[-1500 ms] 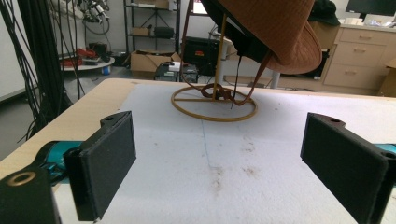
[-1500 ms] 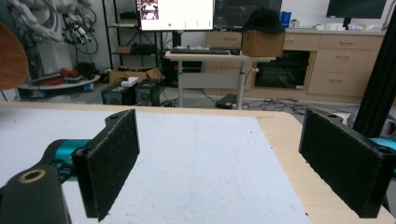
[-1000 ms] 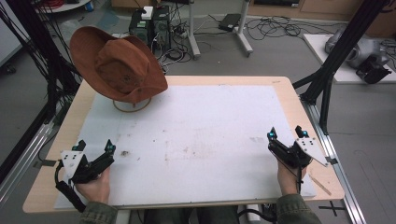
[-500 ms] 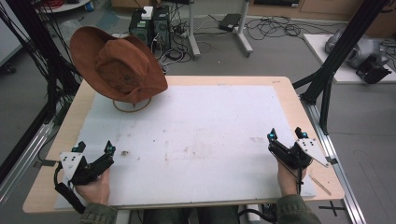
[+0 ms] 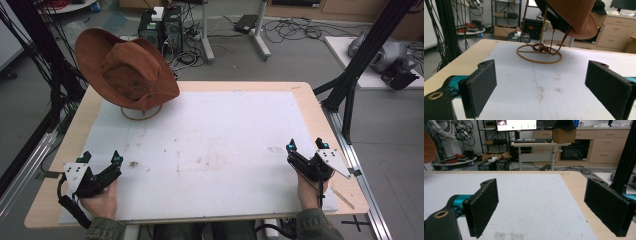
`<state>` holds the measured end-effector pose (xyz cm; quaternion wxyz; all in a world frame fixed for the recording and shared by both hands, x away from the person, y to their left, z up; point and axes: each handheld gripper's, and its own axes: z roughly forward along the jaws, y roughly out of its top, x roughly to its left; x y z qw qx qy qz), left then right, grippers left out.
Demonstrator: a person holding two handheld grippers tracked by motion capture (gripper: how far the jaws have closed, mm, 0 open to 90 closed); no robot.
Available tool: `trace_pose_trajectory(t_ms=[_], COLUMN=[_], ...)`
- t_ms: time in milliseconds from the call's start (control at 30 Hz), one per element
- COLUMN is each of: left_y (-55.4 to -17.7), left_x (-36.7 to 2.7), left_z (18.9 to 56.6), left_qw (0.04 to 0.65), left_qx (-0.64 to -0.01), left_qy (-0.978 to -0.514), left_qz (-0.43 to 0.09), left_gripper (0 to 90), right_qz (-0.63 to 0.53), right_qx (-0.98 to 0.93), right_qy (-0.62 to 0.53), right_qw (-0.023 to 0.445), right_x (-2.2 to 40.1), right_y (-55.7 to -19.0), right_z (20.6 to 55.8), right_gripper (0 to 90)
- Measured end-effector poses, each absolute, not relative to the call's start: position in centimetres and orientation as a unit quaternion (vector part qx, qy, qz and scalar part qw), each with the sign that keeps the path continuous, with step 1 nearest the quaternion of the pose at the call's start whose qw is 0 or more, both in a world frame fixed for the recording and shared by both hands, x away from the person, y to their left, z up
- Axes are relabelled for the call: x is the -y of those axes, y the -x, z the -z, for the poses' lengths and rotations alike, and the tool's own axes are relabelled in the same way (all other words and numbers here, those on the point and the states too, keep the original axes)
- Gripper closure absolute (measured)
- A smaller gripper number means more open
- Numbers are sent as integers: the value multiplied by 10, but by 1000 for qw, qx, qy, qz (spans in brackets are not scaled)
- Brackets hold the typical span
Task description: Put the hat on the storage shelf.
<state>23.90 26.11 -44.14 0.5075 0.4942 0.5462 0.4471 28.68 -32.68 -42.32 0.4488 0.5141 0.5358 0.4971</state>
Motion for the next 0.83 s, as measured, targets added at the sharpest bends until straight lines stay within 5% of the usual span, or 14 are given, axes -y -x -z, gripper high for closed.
trace_pose_trajectory(t_ms=[833], left_y=[-241], left_x=[-261], left_z=[443], left_qw=[506], left_qx=[-544], left_qy=[-498], left_qz=[-447], left_gripper=[106], right_qz=[-493], right_qx=[-541], right_qy=[-520], right_qw=[440], right_x=[328], right_y=[-288], right_z=[429], right_gripper=[116])
